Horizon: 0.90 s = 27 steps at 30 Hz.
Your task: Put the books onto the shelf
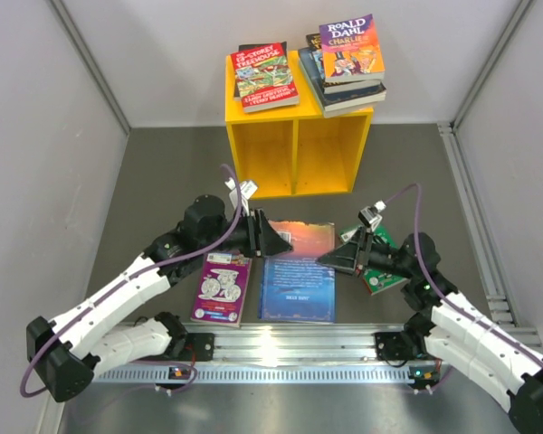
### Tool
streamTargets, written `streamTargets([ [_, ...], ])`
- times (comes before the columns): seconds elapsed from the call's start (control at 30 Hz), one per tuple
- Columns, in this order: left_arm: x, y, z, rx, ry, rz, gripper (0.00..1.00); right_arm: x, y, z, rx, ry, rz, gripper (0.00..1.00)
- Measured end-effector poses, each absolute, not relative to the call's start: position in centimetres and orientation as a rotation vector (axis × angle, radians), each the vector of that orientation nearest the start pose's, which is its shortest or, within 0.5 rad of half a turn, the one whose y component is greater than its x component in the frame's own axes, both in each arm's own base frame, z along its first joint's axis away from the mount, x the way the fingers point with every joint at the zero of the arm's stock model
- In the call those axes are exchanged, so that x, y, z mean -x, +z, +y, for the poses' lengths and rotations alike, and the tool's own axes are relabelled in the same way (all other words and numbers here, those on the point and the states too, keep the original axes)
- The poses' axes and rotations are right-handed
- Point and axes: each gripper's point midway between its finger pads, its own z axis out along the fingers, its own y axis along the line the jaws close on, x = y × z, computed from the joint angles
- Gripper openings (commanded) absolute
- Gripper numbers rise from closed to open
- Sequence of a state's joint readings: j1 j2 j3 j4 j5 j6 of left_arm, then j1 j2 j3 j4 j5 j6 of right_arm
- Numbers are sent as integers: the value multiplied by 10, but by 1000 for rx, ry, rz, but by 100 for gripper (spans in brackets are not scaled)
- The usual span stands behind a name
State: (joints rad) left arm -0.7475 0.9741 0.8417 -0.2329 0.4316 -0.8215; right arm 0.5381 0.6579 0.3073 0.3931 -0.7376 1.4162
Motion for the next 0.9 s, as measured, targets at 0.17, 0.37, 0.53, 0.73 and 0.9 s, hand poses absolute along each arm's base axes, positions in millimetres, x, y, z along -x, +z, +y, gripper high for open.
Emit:
streamTargets([
  [0.17, -163, 270, -292, -274, -1412, 2172, 0, -137, 239, 253, -116, 1964, 1996, 0],
  [0.37, -173, 263, -277, -242, -1216, 2230, 0, -149, 236, 252, -89, 1817, 2065, 100],
  [0.53, -211, 239, -229, -121, -777, 2246, 0, -164, 263, 236, 11, 1519, 2090, 100],
  [0.73, -265, 260, -193, -40, -467, 2008, 0, -145, 243, 208, 60, 1314, 2185, 100],
  [0.9, -305, 279, -190, 66, -399, 1785, 0, -125, 216, 193, 2, 1261, 2268, 100],
])
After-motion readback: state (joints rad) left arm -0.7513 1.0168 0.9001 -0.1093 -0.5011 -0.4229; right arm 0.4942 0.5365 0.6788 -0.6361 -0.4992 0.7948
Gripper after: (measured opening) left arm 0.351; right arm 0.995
